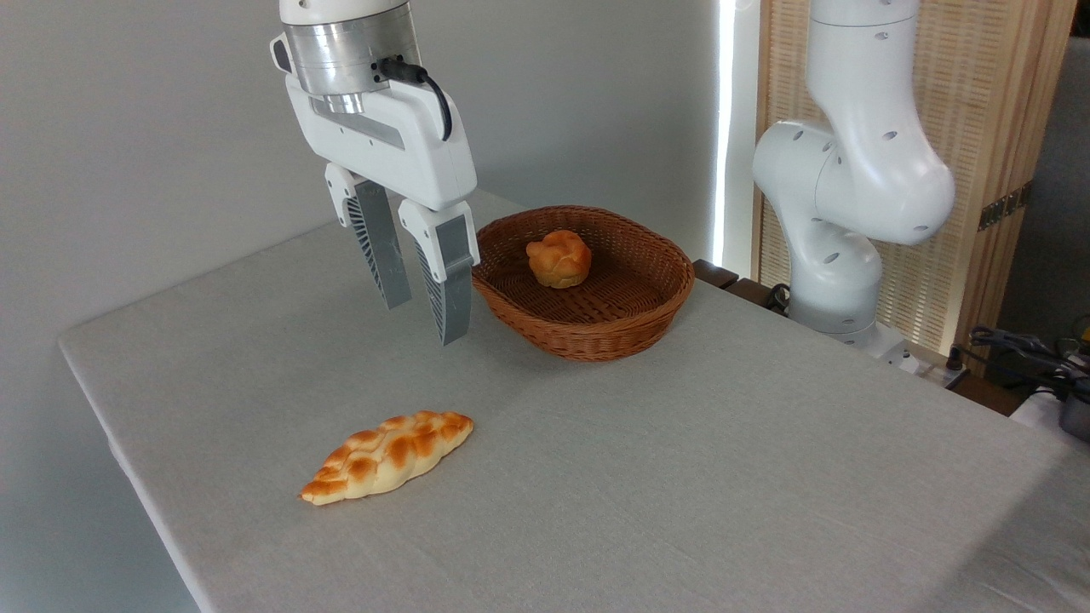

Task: Put bread into the basket
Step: 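Lower the open gripper toward the croissant on the table, then close the gripper on the middle of the croissant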

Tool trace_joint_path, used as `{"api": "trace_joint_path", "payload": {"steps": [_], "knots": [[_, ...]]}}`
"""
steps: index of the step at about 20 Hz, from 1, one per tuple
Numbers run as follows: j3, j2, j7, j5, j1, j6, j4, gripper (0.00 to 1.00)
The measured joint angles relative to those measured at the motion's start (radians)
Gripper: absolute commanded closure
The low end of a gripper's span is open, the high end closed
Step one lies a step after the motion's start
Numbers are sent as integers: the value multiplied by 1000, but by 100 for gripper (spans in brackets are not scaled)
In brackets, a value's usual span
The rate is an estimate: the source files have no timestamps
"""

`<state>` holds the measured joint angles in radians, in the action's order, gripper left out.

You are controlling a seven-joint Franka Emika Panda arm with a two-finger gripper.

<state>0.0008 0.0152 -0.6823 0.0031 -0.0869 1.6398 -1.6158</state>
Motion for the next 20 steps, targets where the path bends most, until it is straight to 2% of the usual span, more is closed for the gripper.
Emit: {"api": "trace_joint_path", "payload": {"steps": [12,20], "knots": [[0,0,0,0,0,21,-19,0],[-13,2,0,-1,1,358,-255,0]]}}
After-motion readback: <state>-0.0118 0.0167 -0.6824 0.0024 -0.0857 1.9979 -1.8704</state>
